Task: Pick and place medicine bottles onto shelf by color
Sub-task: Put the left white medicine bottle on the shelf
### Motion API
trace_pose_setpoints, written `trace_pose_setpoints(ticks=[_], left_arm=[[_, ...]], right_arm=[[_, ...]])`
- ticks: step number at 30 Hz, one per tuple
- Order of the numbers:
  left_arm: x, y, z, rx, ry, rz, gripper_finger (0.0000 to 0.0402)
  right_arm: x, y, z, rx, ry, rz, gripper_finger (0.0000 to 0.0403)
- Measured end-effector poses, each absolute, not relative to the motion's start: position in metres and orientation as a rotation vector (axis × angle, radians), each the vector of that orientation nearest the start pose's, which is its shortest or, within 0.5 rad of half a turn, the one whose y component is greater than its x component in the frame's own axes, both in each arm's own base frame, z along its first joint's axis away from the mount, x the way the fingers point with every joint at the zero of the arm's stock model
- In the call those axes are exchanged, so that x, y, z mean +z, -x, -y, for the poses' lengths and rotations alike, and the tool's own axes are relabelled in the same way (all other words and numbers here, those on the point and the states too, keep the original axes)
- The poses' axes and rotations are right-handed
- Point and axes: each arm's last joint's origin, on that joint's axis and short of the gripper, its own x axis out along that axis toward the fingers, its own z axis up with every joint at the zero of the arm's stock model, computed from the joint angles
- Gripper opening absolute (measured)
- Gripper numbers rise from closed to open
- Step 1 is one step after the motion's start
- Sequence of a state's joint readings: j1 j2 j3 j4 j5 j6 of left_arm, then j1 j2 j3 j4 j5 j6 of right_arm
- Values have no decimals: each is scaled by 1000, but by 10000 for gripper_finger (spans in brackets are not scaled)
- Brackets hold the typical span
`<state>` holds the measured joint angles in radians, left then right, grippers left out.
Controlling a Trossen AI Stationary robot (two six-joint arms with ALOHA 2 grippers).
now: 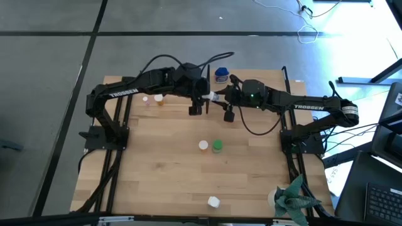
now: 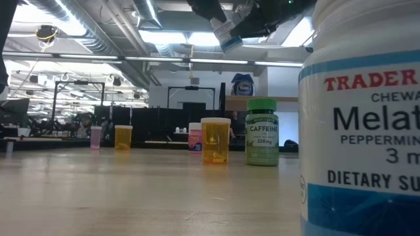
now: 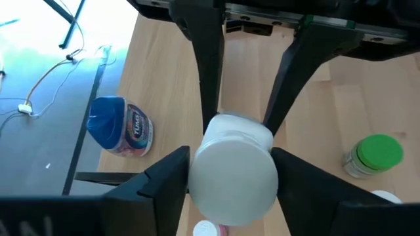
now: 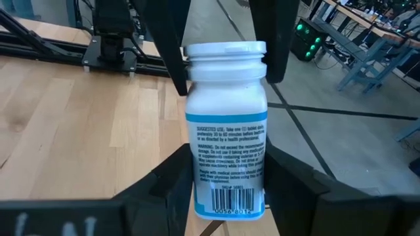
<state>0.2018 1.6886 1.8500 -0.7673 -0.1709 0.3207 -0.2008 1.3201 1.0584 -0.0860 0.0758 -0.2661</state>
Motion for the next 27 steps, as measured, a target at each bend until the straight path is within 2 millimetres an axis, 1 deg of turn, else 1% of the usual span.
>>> trace_pose_setpoints(ticks=[6, 13, 19, 27], left_arm=[[409, -356, -70, 250, -314, -664, 207], [410, -356, -59, 382, -434, -703, 206], [410, -357, -51, 383, -449, -702, 206], [423, -346, -45, 381, -446, -658, 207]], right_arm=[[320, -291, 61, -224, 236, -389, 165], [320, -290, 62, -243, 217, -393, 165], [318, -290, 62, -236, 215, -410, 165], [318, -288, 61, -237, 187, -425, 165]])
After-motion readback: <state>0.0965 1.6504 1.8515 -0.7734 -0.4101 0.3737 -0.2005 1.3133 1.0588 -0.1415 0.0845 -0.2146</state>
